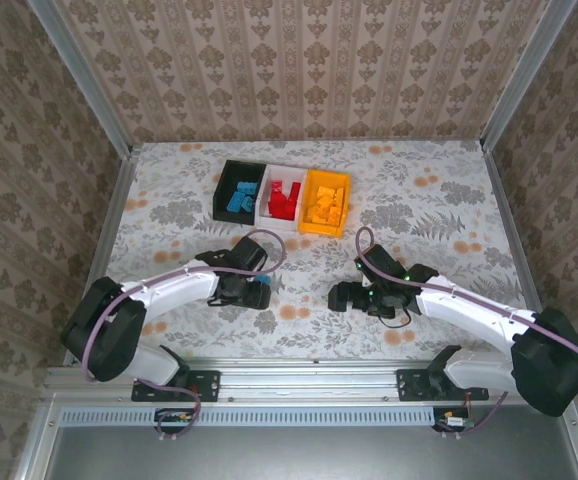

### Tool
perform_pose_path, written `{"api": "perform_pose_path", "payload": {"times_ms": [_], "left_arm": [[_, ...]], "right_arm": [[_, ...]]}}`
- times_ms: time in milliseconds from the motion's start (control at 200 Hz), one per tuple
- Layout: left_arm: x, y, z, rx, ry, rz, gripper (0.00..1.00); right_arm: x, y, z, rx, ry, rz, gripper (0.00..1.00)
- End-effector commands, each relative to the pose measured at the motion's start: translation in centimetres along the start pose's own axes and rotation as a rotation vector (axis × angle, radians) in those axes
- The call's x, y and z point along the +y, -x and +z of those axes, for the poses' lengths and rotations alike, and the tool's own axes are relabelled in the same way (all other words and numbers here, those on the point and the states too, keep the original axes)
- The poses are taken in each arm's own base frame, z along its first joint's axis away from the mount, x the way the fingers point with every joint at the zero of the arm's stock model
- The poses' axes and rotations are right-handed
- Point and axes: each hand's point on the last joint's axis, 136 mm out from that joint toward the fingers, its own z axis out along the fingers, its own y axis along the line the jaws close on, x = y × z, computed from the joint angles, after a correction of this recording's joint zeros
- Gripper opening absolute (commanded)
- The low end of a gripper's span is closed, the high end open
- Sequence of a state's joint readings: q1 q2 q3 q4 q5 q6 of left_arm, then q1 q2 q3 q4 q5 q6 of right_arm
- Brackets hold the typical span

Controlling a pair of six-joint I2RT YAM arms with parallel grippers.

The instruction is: Sort the legos into containers by color

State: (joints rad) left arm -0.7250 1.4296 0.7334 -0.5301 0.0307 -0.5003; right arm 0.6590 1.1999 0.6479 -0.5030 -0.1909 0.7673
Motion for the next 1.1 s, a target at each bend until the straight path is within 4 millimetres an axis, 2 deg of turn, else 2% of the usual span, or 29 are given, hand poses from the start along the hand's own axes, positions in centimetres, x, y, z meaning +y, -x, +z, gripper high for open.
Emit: {"api": "perform_pose_path", "payload": {"times_ms": [0, 165, 365, 845, 990, 1095], "left_arm": [[0.3, -0.6, 0.7, 0.026, -0.008, -0.001, 0.57], [0.5, -0.7, 0.9, 0.032, -0.016, -0.017, 0.41], [0.5, -0.8, 0.8, 0.032, -0.025, -0.023, 0.31], [0.5, -0.8, 0.5, 0.026, -0.034, -0.028, 0.25], [0.3, -0.3, -0.5, 0.004, -0.046, -0.032, 0.24], [-0.2, 0.5, -2.2, -0.04, -0.073, -0.027, 0.24]], "right_arm": [[0.1, 0.3, -0.1, -0.006, -0.013, 0.008, 1.0], [0.2, 0.3, -0.2, -0.005, -0.016, 0.009, 1.0], [0.3, 0.3, -0.4, -0.005, -0.015, 0.01, 1.0], [0.4, 0.3, -0.4, -0.008, -0.013, 0.005, 1.0], [0.4, 0.1, -0.3, -0.004, -0.016, 0.007, 1.0], [0.3, 0.0, -0.2, -0.002, -0.017, 0.009, 1.0]]}}
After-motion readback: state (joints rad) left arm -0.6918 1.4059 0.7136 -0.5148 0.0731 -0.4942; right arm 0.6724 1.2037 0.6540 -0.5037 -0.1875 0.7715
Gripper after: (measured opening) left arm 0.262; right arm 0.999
